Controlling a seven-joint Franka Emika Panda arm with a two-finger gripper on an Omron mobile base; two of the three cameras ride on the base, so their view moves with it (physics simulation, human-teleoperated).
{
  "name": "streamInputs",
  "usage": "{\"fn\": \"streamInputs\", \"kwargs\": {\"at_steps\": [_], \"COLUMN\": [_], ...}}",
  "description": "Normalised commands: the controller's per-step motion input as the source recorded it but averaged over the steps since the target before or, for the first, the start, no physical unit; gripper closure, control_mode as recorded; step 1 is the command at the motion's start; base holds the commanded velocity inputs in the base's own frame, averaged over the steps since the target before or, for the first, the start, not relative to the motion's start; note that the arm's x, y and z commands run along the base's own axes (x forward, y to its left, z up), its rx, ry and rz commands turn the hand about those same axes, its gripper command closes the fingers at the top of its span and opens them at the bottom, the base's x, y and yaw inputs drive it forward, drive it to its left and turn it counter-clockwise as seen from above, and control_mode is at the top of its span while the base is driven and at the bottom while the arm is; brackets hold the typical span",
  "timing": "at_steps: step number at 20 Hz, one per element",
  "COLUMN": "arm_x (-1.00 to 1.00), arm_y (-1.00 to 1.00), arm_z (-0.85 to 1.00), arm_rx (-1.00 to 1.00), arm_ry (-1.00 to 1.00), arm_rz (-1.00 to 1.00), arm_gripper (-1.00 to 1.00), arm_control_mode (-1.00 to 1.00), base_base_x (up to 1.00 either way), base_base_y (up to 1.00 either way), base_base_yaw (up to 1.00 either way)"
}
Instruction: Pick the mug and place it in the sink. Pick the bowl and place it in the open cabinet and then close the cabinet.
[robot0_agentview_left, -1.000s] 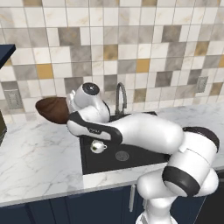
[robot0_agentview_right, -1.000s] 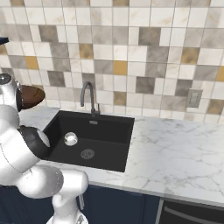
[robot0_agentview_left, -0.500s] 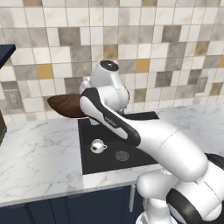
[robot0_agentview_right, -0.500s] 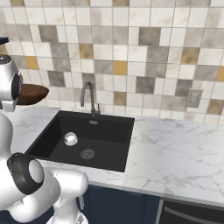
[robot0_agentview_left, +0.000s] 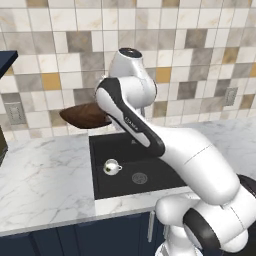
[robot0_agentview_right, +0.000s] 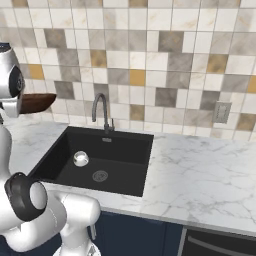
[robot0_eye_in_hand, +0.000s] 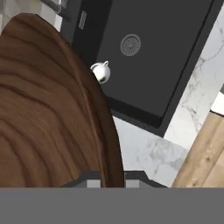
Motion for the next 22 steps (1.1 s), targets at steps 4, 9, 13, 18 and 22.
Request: {"fn": "streamInputs", "kwargs": {"at_steps": [4, 9, 13, 18, 22], "arm_x": [-0.45, -0.31, -0.14, -0.30, -0.32], "arm_y": [-0.40, -0.50, -0.44, -0.04, -0.05], "arm_z": [-0.27, -0.04, 0.00, 0.27, 0.40], "arm_rx": [-0.19, -0.04, 0.01, 0.02, 0.00], "arm_ry": [-0.31, -0.13, -0.01, 0.00, -0.02], "arm_rz": [0.07, 0.02, 0.00, -0.04, -0.08], "arm_gripper": [1.00, 1.00, 1.00, 1.00, 1.00], "arm_control_mode": [-1.00, -1.00, -1.00, -1.00, -1.00], "base_base_x": [0.00, 0.00, 0.00, 0.00, 0.00], "base_base_y": [0.00, 0.00, 0.00, 0.00, 0.00], "base_base_yaw": [0.00, 0.00, 0.00, 0.00, 0.00]}}
